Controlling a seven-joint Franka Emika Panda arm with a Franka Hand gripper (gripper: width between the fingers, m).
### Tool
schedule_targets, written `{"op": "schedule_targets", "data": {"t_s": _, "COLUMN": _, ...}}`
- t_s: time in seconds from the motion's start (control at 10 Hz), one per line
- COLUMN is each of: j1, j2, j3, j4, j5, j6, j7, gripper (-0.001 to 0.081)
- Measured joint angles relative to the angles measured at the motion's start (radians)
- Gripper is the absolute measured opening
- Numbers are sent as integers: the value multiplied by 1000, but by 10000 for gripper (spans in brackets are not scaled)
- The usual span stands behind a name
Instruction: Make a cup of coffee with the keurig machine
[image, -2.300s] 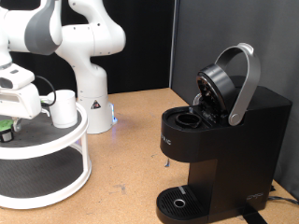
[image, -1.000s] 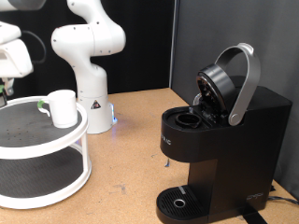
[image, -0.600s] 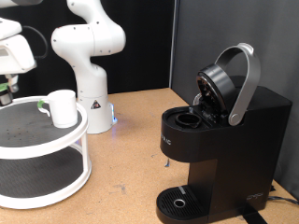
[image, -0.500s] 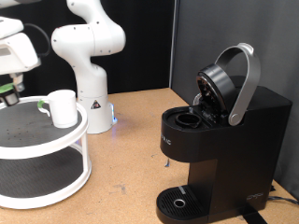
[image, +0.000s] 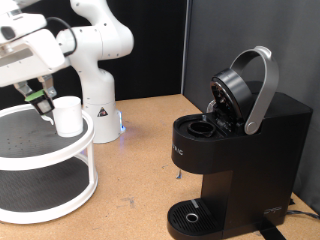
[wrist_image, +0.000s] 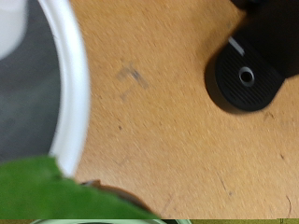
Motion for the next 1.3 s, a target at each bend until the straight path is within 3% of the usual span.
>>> {"op": "schedule_targets", "data": {"t_s": 0.1, "j1": -4, "j2": 25, "j3": 24, "j4": 1, "j5": -2, "j6": 30, "j7": 37, "gripper": 491}}
{"op": "schedule_targets", "data": {"t_s": 0.3, "j1": 4, "j2": 23, "j3": 9, "j4": 1, "j5": 35, "j6": 12, "j7": -10, "gripper": 491}}
{"op": "schedule_targets", "data": {"t_s": 0.5, "j1": 53, "j2": 22, "j3": -38, "j4": 9, "j5": 200, "j6": -57, "j7": -94, "gripper": 491}}
{"op": "schedule_targets", "data": {"t_s": 0.6, "j1": 69, "j2": 22, "j3": -40, "j4": 9, "j5": 261, "j6": -63, "j7": -87, "gripper": 491}}
{"op": "schedule_targets", "data": {"t_s": 0.9, "j1": 102, "j2": 31, "j3": -4, "j4": 33, "j5": 345, "j6": -56, "j7": 26, "gripper": 491}}
{"op": "schedule_targets", "data": {"t_s": 1.2, "j1": 124, "j2": 84, "j3": 45, "j4": 74, "j5": 364, "j6": -1, "j7": 138, "gripper": 491}}
{"op": "schedule_targets", "data": {"t_s": 1.3, "j1": 124, "j2": 83, "j3": 41, "j4": 73, "j5": 364, "j6": -13, "j7": 128, "gripper": 491}}
